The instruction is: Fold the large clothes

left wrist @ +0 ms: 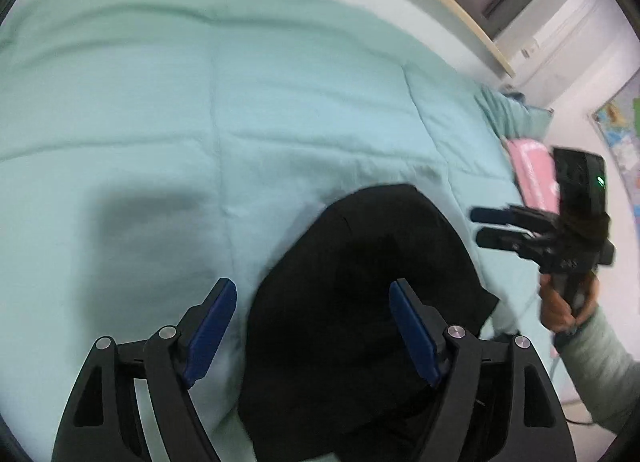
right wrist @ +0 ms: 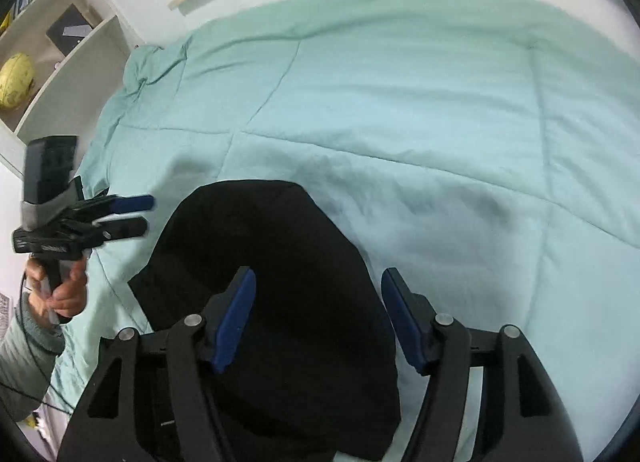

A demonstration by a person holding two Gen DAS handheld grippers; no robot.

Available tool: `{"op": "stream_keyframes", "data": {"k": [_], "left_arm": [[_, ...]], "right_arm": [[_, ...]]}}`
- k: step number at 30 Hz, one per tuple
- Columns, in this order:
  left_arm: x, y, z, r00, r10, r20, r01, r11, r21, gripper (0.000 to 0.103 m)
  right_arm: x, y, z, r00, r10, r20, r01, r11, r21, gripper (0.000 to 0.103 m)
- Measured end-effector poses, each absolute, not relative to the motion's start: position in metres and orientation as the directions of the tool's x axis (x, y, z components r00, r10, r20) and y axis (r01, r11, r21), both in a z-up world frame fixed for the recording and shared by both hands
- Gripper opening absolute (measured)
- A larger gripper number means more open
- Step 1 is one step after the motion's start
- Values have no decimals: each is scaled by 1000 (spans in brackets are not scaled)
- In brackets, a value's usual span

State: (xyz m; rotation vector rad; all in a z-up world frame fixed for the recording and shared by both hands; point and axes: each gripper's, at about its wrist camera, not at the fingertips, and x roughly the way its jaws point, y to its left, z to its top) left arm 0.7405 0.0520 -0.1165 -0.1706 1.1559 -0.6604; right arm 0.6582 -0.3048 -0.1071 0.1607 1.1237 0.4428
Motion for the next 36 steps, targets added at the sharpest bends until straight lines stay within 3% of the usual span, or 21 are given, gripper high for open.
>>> {"op": "stream_keyframes", "data": {"k": [5, 7, 9, 10, 11, 12, 13, 15, 21, 26, 31, 36], "left_arm": [[759, 37, -163, 124, -602, -789, 364, 767, -529, 78], [765, 32, -179, 93, -601, -794, 332, 770, -544, 63], [758, 22, -177, 91, -605, -791, 344, 765, -545, 38], [754, 20, -173, 100, -603, -791, 357, 764, -537, 31], [747, 18, -164, 114, -601, -791, 383, 761, -523, 20], [738, 17, -155, 135, -597, -791, 405, 761, -506, 16], [733, 18, -146, 152, -600, -785, 422, 758, -497, 15], [706, 23, -111, 199, -632, -749, 467, 733, -494, 14], [597, 18, -20, 294, -655, -697, 589, 698, -407, 13], [484, 14, 28, 360, -619, -698, 654, 701, -285, 13], [387, -1, 30, 395, -535, -747, 678, 718, -157, 14], [309, -3, -8, 330, -521, -787, 677, 712, -187, 14]], "right_arm": [[685, -302, -140, 266, 485, -833, -291, 864, 410, 69], [694, -290, -151, 240, 483, -842, -291, 864, 412, 69], [700, -287, -168, 187, 504, -843, -285, 849, 445, 69], [701, -283, -175, 157, 510, -846, -286, 843, 455, 68], [701, -279, -178, 145, 513, -846, -296, 839, 457, 56], [698, -275, -176, 150, 513, -845, -316, 835, 450, 46], [691, -271, -168, 163, 514, -842, -342, 830, 441, 34], [673, -269, -146, 207, 518, -830, -371, 826, 424, 26], [565, -271, -43, 375, 515, -771, -448, 829, 336, 25], [461, -259, 5, 475, 442, -761, -448, 866, 223, 25], [365, -257, 18, 521, 392, -758, -427, 889, 166, 25], [288, -250, -14, 462, 369, -807, -415, 893, 171, 25]]}}
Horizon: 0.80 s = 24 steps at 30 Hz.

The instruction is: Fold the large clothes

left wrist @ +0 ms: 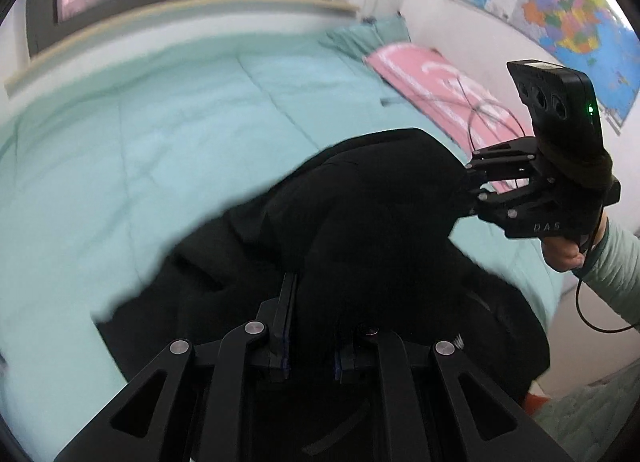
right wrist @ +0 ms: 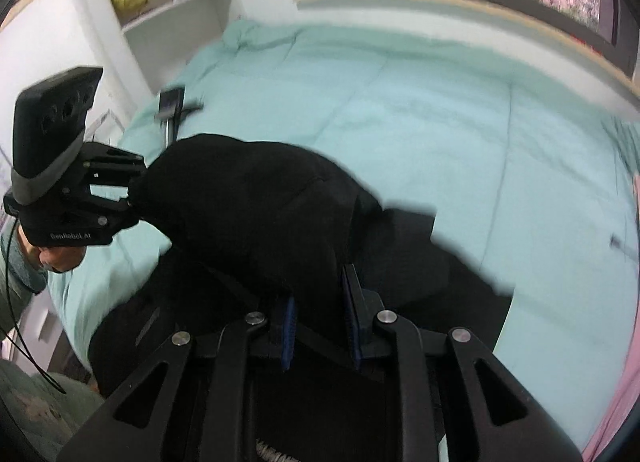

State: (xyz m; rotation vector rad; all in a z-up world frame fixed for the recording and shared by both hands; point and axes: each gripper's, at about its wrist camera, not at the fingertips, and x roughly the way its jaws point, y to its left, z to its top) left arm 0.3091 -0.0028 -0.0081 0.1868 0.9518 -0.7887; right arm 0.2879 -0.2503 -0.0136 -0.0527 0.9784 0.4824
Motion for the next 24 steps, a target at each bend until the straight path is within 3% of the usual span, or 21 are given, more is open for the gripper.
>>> {"op": "stream_keyframes", "data": {"k": [6, 10, 13, 15, 16, 17, 20, 24], "left_arm": [[258, -12, -89, 282, -396, -874, 663, 739, -121, 20], [231, -4, -103, 282, -324, -903, 647, 760, -71, 20], [221, 20, -81, 241, -398, -885, 632, 756, -167, 21], [217, 43, -55, 234, -488, -841, 607, 749, -266, 21], [217, 51, -44, 240, -523, -818, 593, 746, -303, 21], [223, 59, -30, 262, -560, -786, 573, 746, -340, 23], [242, 70, -11, 324, -628, -708, 534, 739, -411, 30], [279, 57, -22, 352, -683, -639, 496, 716, -492, 30]], "right_arm": [[234, -245, -83, 319, 370, -873, -387, 891, 236, 25], [211, -247, -98, 254, 332, -908, -339, 910, 238, 25], [210, -252, -69, 305, 311, -900, -329, 921, 207, 29], [212, -251, -41, 370, 313, -875, -326, 925, 193, 43], [219, -249, -26, 407, 325, -854, -324, 925, 198, 57], [228, -245, -12, 438, 354, -827, -329, 919, 219, 60], [249, -228, 4, 480, 407, -777, -343, 902, 260, 60], [283, -203, -21, 520, 373, -768, -273, 925, 264, 60]]}}
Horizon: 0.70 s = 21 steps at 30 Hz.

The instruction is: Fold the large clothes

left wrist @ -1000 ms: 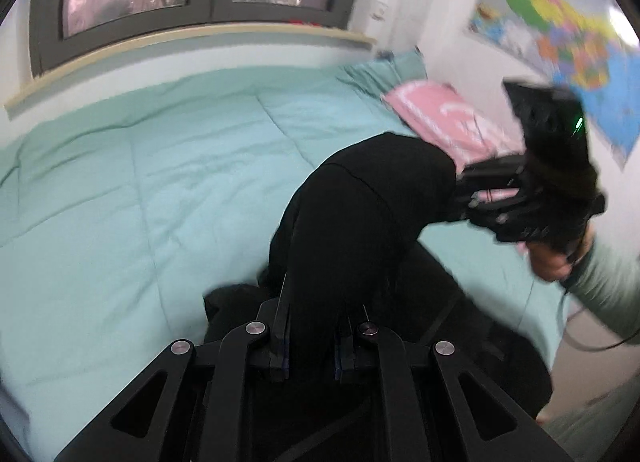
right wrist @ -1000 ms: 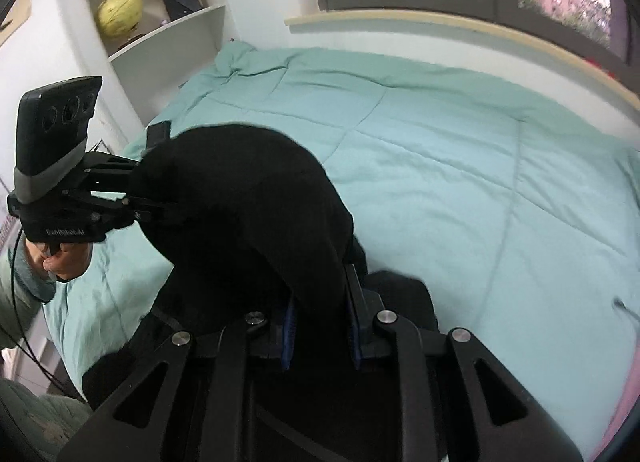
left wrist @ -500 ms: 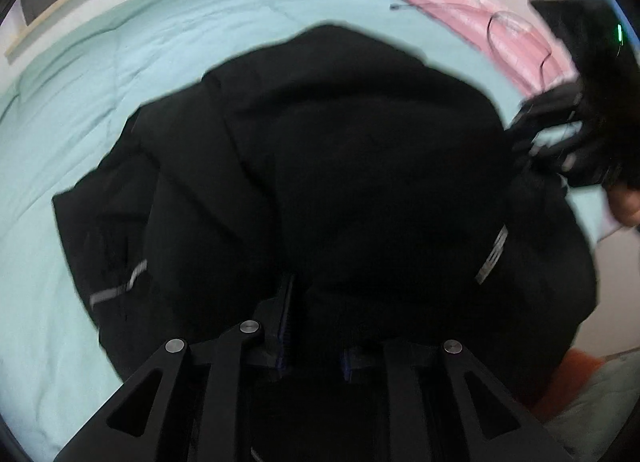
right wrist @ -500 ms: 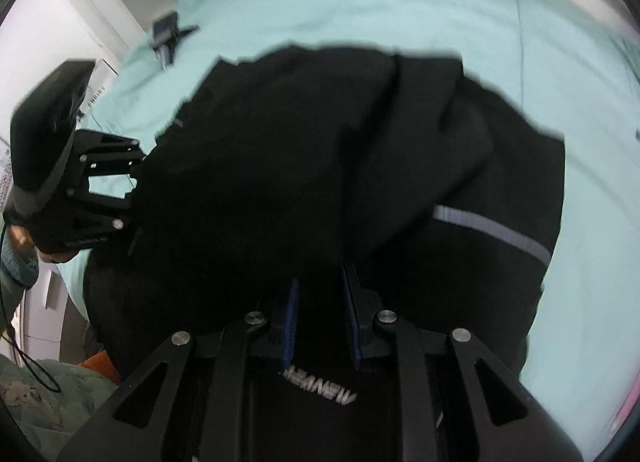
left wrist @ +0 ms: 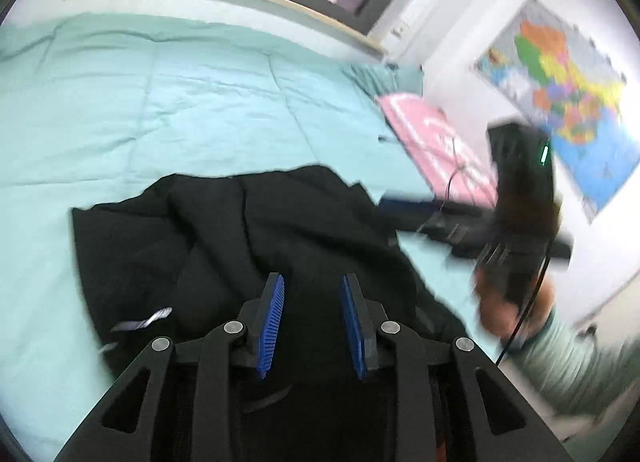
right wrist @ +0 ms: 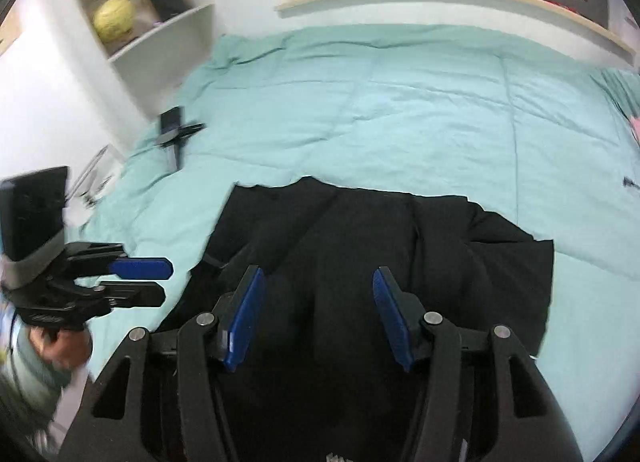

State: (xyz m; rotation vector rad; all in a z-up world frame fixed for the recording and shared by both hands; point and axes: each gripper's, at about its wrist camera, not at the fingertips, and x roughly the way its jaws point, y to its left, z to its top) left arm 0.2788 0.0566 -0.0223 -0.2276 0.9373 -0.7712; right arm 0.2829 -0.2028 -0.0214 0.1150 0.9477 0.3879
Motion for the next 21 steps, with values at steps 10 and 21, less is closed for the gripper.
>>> {"op": "stream_keyframes", "data": {"k": [10, 21], "left_arm": [[296, 11, -150, 259, -531, -807, 393, 821, -414, 32], [205, 24, -87, 490, -485, -724, 462, 849, -257, 32]], "right_arm": [[290, -194, -152, 338, 238, -910, -157, 968, 195, 62], [228, -195, -137, 520, 217, -826, -137, 976, 171, 64]]}}
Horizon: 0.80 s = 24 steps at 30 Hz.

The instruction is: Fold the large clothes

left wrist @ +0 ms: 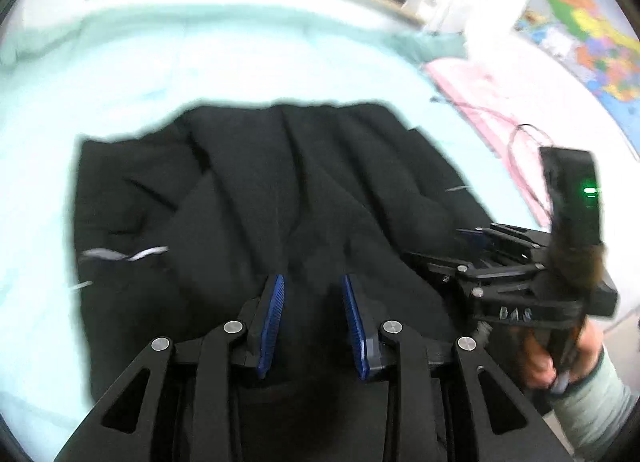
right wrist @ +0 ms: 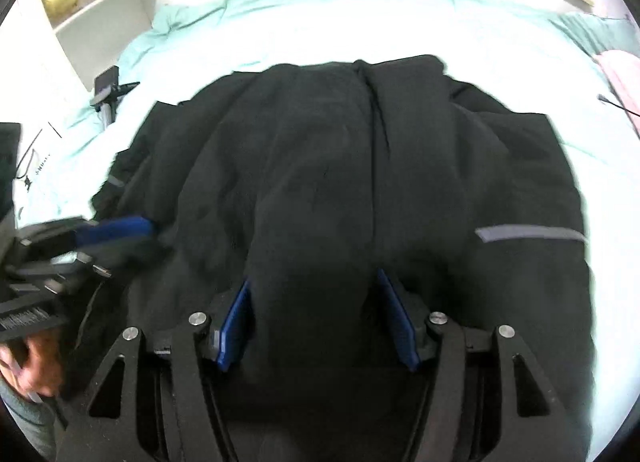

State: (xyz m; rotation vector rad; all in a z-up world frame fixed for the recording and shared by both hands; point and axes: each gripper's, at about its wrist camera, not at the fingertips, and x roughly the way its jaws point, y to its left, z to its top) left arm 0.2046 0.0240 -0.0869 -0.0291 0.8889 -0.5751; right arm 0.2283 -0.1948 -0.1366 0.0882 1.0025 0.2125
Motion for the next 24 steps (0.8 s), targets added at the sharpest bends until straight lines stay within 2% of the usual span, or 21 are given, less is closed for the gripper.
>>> {"op": "stream_keyframes", "data": {"k": [1, 2, 3, 5, 9, 13, 16, 20, 24], "left_arm": [[183, 34, -72, 528, -479, -701, 473, 852, -225, 33], [166, 45, -63, 556, -469, -686, 476, 857, -199, 41], [149, 54, -55, 582, -452, -677, 470, 865, -174, 54], [113, 82, -46, 625, -419, -659, 443, 885, -142, 64], [58, 135, -53, 646, -376, -664, 385, 912, -142, 65], [25, 183, -87, 612, -324, -721, 289, 941, -177, 65], [32, 196, -123, 561, -358, -747, 231, 933, -275, 64], [30, 211, -145, 517, -457, -724, 199, 887, -417, 64], [40, 203, -150, 504, -473, -723, 179, 876, -448, 64]], "right_arm": [[211, -196, -125, 538, 219, -814, -148, 975, 165, 64], [193, -196, -114, 564, 202, -801, -158, 978, 136, 65], [177, -197, -104, 587, 179, -789, -163, 981, 102, 66], [151, -197, -95, 614, 127, -779, -153, 987, 41, 70], [96, -220, -88, 632, 55, -773, -106, 994, -16, 70], [56, -268, -101, 609, 18, -793, -2, 1000, 21, 70], [35, -294, -108, 591, -21, -806, 55, 998, 15, 70], [10, -324, -109, 579, -55, -814, 120, 993, 18, 70], [-12, -359, -114, 569, -61, -820, 179, 983, 51, 70]]}}
